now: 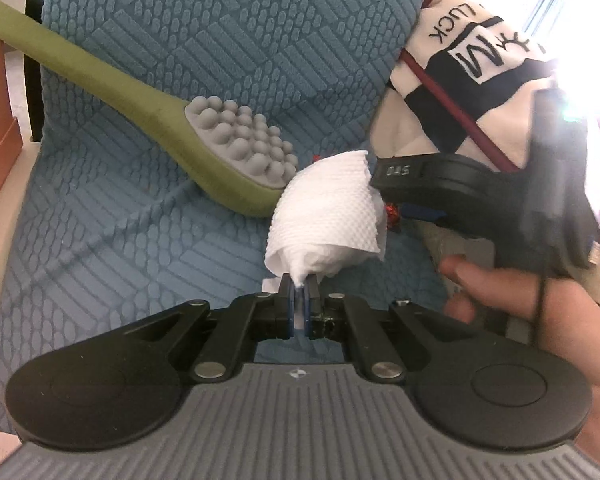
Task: Organize soft objects
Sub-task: 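Grasp the white tissue with the left tool while the right tool grasps the red candy wrappers, then lift and carry the tissue in the left tool while the right tool carries the red wrappers to the box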
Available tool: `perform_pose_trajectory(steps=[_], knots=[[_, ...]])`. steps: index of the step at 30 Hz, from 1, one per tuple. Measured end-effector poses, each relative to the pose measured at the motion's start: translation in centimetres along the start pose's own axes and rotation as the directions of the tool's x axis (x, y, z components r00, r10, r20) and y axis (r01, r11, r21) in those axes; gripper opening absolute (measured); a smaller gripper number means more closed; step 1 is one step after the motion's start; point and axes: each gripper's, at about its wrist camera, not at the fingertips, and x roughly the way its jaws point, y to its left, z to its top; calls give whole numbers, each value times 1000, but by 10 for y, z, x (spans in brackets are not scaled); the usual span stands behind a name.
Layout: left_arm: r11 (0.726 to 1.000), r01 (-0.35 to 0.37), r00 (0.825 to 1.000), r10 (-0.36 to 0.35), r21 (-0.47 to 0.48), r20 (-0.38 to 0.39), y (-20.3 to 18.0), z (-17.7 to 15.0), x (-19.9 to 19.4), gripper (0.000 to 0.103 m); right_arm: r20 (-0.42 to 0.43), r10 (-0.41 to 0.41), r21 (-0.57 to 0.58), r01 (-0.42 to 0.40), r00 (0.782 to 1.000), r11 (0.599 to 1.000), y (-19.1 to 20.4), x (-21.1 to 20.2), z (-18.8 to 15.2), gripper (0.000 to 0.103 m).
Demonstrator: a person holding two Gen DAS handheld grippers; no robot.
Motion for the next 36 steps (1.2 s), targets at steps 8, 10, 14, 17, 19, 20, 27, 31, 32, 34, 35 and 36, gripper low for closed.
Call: perform_pose_trajectory(steps=[8,10,14,17,19,20,27,31,32,34,35,36], knots=[[1000,3,1000,-3,-17,5,1,4,-3,5,-44,-25,-58,23,999,998,11,20,6,43],[1000,6,1000,-6,-21,9,2,4,-5,5,-47,-26,-64,23,999,998,13,20,6,42],[999,4,1000,-3,-32,17,3,4,-11,5,-57,-38,-78,33,998,996,18,14,4,41],[999,-9,1000,10,-31,25,4,2,-19,5,-60,-38,-81,33,997,996,21,8,3,41],[999,-14,999,16,-38,32,6,1,-26,5,-54,-37,-84,32,998,996,24,-2,1,41],[999,-16,999,18,-42,36,7,0,-30,5,-48,-31,-85,27,998,996,19,-10,-1,41],[997,-26,998,30,-79,52,12,-8,-54,5,-31,-5,-123,1,1000,992,18,-48,-14,41],[995,-23,998,29,-97,63,12,-13,-67,5,-13,7,-138,-9,1000,990,20,-71,-18,41],[995,-22,997,29,-100,66,11,-14,-70,5,-14,7,-137,-8,1000,990,19,-76,-18,41],[995,-22,997,30,-101,71,10,-15,-76,5,-9,10,-139,-11,1000,990,20,-86,-19,41],[995,-21,997,29,-102,73,9,-16,-79,5,-3,13,-141,-13,1000,990,20,-91,-20,41],[994,-21,997,29,-103,75,9,-17,-82,5,1,15,-144,-15,1000,990,20,-98,-21,41]])
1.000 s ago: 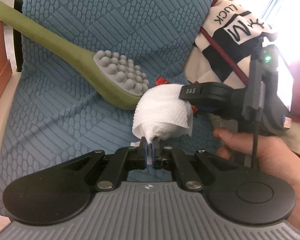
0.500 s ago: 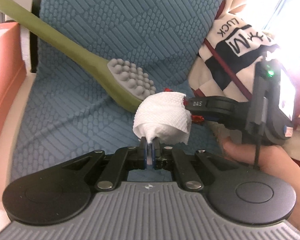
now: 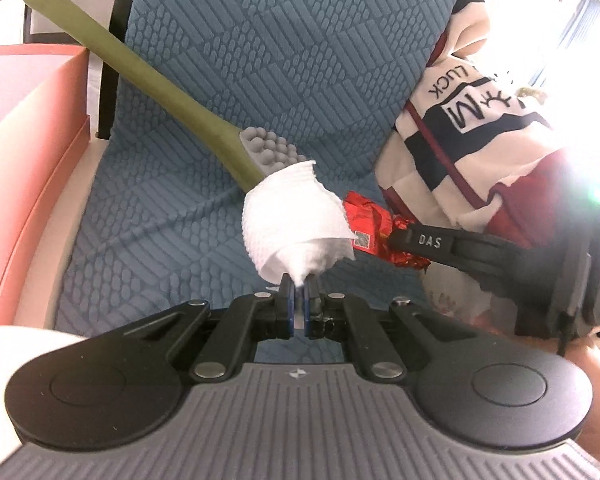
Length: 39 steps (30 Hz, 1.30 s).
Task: Organize soft objects
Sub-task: 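Lift and carry the tissue in the left tool while the right tool carries the red wrappers to the box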
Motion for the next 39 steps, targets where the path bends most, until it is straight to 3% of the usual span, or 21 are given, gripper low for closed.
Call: perform_pose_trajectory(steps=[12,19,29,39], knots=[[1000,7,1000,-7,7,7,4,-12,-43,5,17,-9,-7,9,1000,1000,9,-68,-28,41],[1000,13,1000,-13,10,20,5,-16,-70,5,-1,18,40,-18,1000,999,-15,-106,-47,41],[999,44,998,-45,30,32,-4,-13,-100,5,2,58,25,-58,998,998,-25,-126,-52,41],[999,40,997,-41,19,71,7,-1,-135,5,42,127,-5,-127,991,992,-9,-150,-45,41]])
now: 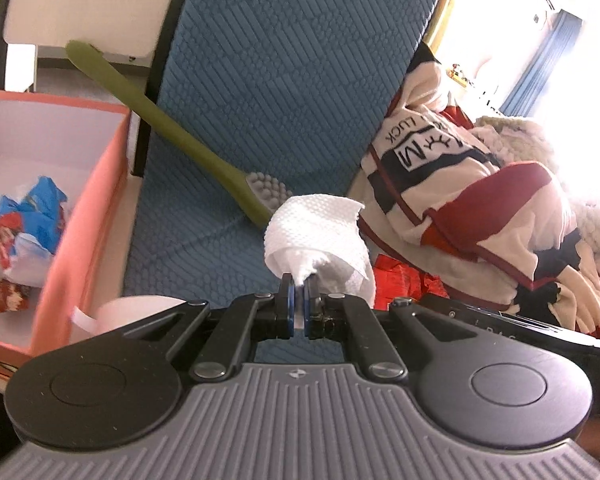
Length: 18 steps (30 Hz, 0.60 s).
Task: Organize soft objects
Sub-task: 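Lift and carry the tissue in the left tool while the right tool carries the red wrappers to the box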
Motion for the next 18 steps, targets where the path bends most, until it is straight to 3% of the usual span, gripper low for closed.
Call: perform_pose_trajectory(steps=[18], knots=[[995,-63,994,70,-78,84,58,22,-72,5,15,169,-123,-166,986,979,88,-20,8,41]])
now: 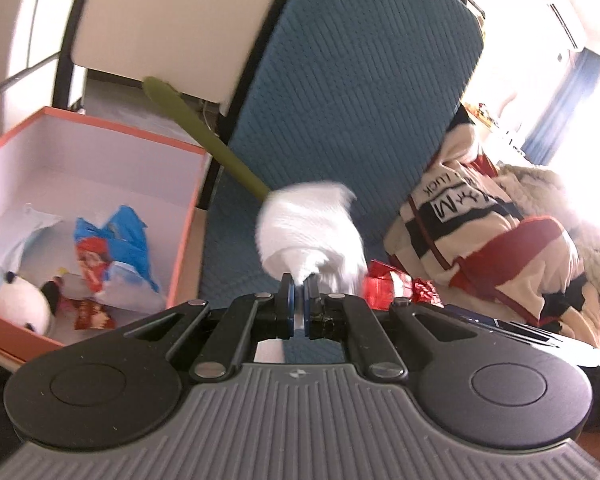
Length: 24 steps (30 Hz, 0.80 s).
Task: Organize soft objects
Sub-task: 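Lift and carry the tissue in the left tool while the right tool carries the red wrappers to the box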
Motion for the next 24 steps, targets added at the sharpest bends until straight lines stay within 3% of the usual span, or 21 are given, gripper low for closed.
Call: perform_pose_trajectory(steps=[17,24], knots=[[988,-121,988,129,-95,86,85,12,-65,5,-43,189,-125,-193,981,973,105,24,15,41],[977,-155,982,169,-149,88,129,16,-78,5,-86,213,-175,-225,973,958,146,46,13,41]])
